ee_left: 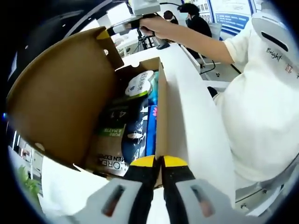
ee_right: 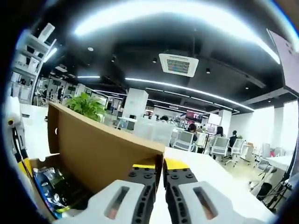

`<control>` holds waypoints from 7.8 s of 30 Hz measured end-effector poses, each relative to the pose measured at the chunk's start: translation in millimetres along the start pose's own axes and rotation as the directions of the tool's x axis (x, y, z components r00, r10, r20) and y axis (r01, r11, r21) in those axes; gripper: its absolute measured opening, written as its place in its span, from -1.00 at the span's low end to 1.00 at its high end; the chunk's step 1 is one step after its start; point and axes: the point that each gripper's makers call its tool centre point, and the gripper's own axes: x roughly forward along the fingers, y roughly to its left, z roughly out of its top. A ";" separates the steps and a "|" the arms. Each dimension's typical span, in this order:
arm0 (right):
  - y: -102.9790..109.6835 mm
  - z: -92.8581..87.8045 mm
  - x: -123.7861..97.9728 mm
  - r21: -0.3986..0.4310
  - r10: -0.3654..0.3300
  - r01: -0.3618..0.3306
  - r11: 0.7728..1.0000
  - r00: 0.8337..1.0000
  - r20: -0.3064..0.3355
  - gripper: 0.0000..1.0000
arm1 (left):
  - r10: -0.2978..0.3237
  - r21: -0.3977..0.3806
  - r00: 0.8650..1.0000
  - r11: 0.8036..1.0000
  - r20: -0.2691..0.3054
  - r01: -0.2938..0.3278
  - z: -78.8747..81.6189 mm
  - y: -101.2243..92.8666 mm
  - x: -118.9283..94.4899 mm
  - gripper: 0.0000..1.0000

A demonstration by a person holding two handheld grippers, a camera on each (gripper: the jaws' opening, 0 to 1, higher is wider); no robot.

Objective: Operate the shoe box by opening the lid, removing the specified soft item, and placing it in the target area until the item is outside and the box remains undamaged.

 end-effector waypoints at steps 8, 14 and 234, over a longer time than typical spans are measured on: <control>0.7 -3.3 19.5 -0.055 0.040 -0.045 0.997 0.995 -0.091 -0.96 | -0.001 -0.003 1.000 1.000 -0.005 0.001 -0.1 1.5 -0.1 -0.93; -8.6 -9.1 32.5 0.212 0.178 -0.158 0.964 0.981 -0.078 -0.96 | -0.025 -0.053 0.999 0.998 -0.042 0.022 -0.4 -0.7 0.9 -0.95; 19.4 -29.1 65.4 0.303 0.499 -0.428 0.852 0.839 -0.217 -0.75 | -0.164 -0.085 0.976 0.984 -0.141 0.153 -3.6 0.0 8.3 -0.98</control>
